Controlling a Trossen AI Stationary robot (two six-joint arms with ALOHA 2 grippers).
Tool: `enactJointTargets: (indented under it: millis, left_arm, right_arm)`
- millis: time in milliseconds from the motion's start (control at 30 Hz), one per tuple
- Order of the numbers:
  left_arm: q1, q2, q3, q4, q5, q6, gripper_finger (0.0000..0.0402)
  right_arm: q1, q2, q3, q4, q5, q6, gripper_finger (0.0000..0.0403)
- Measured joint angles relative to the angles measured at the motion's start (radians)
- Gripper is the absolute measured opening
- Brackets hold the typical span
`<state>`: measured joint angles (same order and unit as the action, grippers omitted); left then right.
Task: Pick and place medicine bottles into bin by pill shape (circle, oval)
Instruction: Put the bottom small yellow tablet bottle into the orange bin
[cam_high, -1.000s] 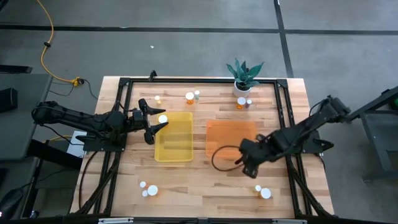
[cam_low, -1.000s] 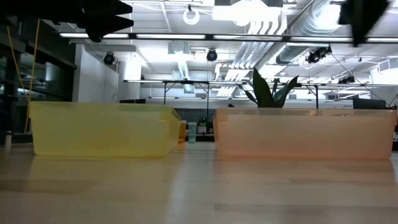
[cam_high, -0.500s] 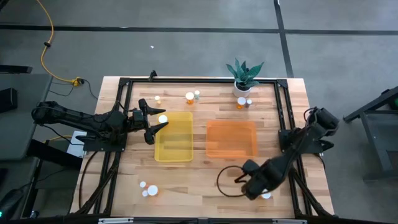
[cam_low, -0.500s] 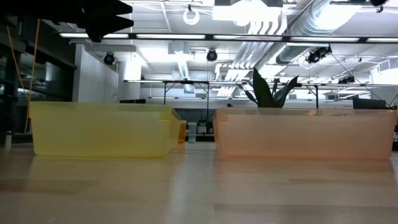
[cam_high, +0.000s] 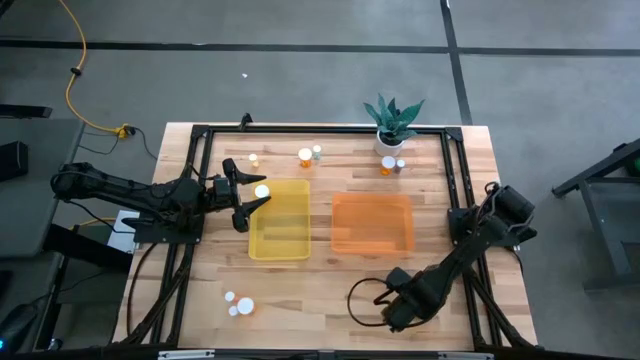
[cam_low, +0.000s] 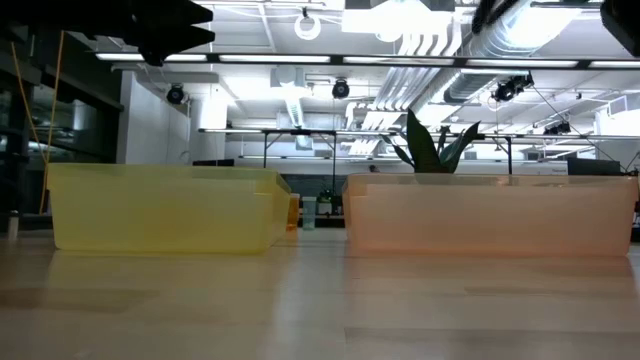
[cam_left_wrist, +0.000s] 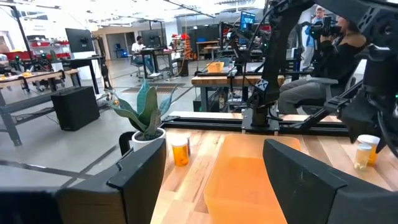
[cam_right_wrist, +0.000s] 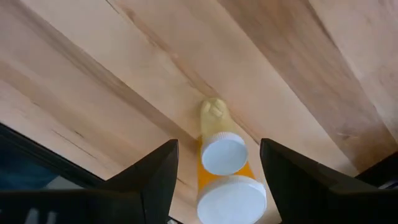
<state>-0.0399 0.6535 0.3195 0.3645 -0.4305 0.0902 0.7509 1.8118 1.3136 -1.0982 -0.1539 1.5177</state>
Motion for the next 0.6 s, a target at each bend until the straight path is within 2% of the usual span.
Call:
enactJointTargets:
  millis: [400, 600]
  left_arm:
    - [0.0, 0.0, 0.0, 0.0, 0.0, -0.007, 0.0257]
    - [0.0, 0.0, 0.0, 0.0, 0.0, -0.008, 0.0257]
  right_arm:
    - [-0.001, 0.052, 0.0, -0.024, -0.067, -0.042, 0.0219]
    - [-0.005, 0.053, 0.0, -0.025, -0.064, -0.048, 0.0192]
